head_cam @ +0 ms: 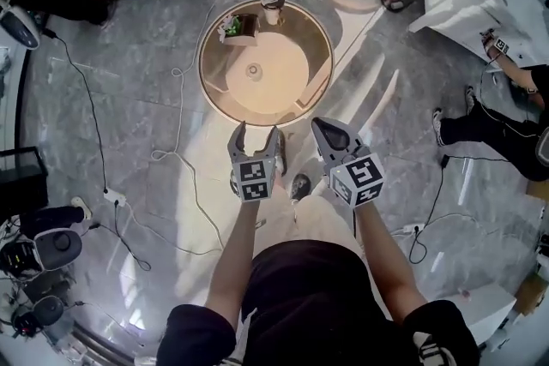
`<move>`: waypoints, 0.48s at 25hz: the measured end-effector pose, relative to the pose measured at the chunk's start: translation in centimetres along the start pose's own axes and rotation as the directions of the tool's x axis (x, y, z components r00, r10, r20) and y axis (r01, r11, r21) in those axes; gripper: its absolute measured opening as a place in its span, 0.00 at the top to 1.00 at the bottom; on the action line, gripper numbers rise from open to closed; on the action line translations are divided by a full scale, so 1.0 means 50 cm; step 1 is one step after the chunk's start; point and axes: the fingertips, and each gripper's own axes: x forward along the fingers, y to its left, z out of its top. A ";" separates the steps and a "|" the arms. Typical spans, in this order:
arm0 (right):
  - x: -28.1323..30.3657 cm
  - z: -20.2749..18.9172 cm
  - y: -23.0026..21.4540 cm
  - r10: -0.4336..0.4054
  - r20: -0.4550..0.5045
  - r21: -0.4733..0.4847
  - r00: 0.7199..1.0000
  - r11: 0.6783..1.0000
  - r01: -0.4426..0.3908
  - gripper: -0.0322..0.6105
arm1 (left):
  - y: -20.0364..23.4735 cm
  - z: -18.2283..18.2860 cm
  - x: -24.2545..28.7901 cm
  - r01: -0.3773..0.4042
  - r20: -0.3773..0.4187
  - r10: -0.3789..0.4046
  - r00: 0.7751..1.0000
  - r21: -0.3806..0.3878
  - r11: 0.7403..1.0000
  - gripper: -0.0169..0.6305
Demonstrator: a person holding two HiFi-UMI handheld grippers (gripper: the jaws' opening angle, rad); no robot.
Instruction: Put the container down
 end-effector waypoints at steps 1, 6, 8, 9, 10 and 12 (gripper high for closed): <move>-0.020 0.007 0.012 0.004 0.012 -0.003 1.000 1.000 -0.004 0.95 | -0.010 0.003 -0.027 0.001 0.003 -0.001 1.000 -0.006 1.000 0.45; -0.116 0.034 0.066 0.025 0.070 -0.007 0.997 1.000 -0.024 0.95 | -0.076 0.040 -0.150 0.021 0.050 -0.020 0.999 -0.021 1.000 0.45; -0.146 0.038 0.087 0.037 0.084 -0.024 0.996 0.999 -0.035 0.95 | -0.097 0.056 -0.188 0.025 0.074 -0.024 0.997 -0.018 1.000 0.45; -0.158 0.039 0.097 0.043 0.089 -0.033 0.995 0.999 -0.040 0.95 | -0.104 0.063 -0.204 0.024 0.087 -0.023 0.996 -0.011 1.000 0.45; -0.171 0.039 0.106 0.048 0.094 -0.040 0.994 0.998 -0.045 0.95 | -0.111 0.069 -0.220 0.024 0.098 -0.024 0.995 -0.003 1.000 0.45; -0.196 0.041 0.117 0.057 0.105 -0.041 0.993 0.998 -0.053 0.95 | -0.128 0.085 -0.251 0.024 0.125 -0.024 0.992 0.006 1.000 0.45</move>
